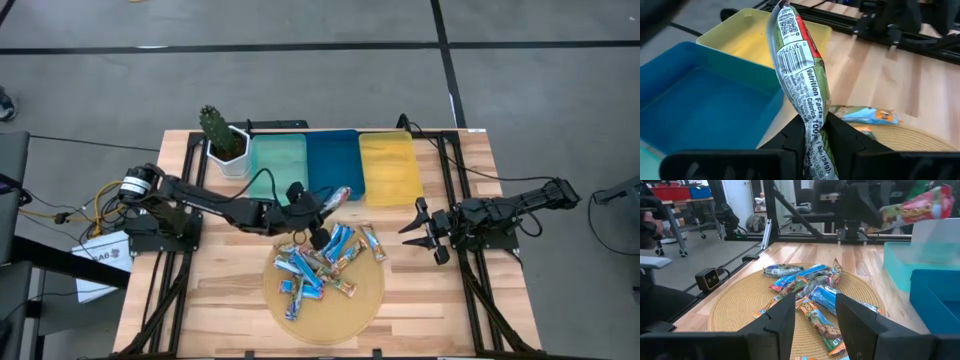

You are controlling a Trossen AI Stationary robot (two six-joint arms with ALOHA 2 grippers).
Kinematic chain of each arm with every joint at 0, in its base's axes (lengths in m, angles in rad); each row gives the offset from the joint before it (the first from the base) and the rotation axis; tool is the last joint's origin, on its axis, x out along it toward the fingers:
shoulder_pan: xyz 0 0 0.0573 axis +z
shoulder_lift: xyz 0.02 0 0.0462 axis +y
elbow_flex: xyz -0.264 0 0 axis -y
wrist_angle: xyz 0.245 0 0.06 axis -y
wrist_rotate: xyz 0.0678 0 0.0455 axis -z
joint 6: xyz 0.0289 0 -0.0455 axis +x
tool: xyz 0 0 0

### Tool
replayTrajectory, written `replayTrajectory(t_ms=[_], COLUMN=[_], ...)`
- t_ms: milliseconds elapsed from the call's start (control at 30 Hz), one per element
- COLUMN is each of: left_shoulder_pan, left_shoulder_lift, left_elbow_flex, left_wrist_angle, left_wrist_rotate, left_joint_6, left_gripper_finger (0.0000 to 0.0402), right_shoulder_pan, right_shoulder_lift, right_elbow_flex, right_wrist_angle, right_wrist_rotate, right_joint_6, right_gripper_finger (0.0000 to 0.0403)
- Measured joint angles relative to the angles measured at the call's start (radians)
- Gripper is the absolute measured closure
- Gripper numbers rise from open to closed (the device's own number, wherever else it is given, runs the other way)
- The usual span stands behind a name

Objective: Pick and place Granola Bars by type
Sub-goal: Put the red granola bar into the green bin

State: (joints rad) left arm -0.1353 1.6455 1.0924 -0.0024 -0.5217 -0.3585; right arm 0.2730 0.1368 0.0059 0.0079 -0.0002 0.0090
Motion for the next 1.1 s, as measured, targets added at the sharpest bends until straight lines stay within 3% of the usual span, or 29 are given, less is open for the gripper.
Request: replayTrajectory(t_ms=[300, 500, 767, 1100], left_shoulder_pan=[0.134, 0.252, 0.353, 0.399], left_shoulder_lift=[-0.017, -0.072, -0.154, -0.224], left_elbow_flex=[0.000, 0.000, 0.000, 0.000], left_wrist_angle=[-0.059, -0.204, -0.443, -0.678], left_wrist_rotate=[0.022, 0.017, 0.006, -0.046], left_joint_6=[0.034, 0.013, -0.114, -0.313], left_gripper_finger=[0.0349, 0.0349, 0.0349, 0.0349], right_shoulder_pan=[0.000, 0.000, 0.000, 0.000], right_shoulder_lift=[0.000, 0.000, 0.000, 0.000], right_elbow_flex=[0.000, 0.000, 0.000, 0.000], right_wrist_angle=[0.000, 0.000, 0.000, 0.000], right_wrist_rotate=[0.000, 0.000, 0.000, 0.000], right_joint_6=[0.000, 0.000, 0.000, 0.000], right_gripper_finger=[0.0268, 0.0270, 0.0270, 0.0270])
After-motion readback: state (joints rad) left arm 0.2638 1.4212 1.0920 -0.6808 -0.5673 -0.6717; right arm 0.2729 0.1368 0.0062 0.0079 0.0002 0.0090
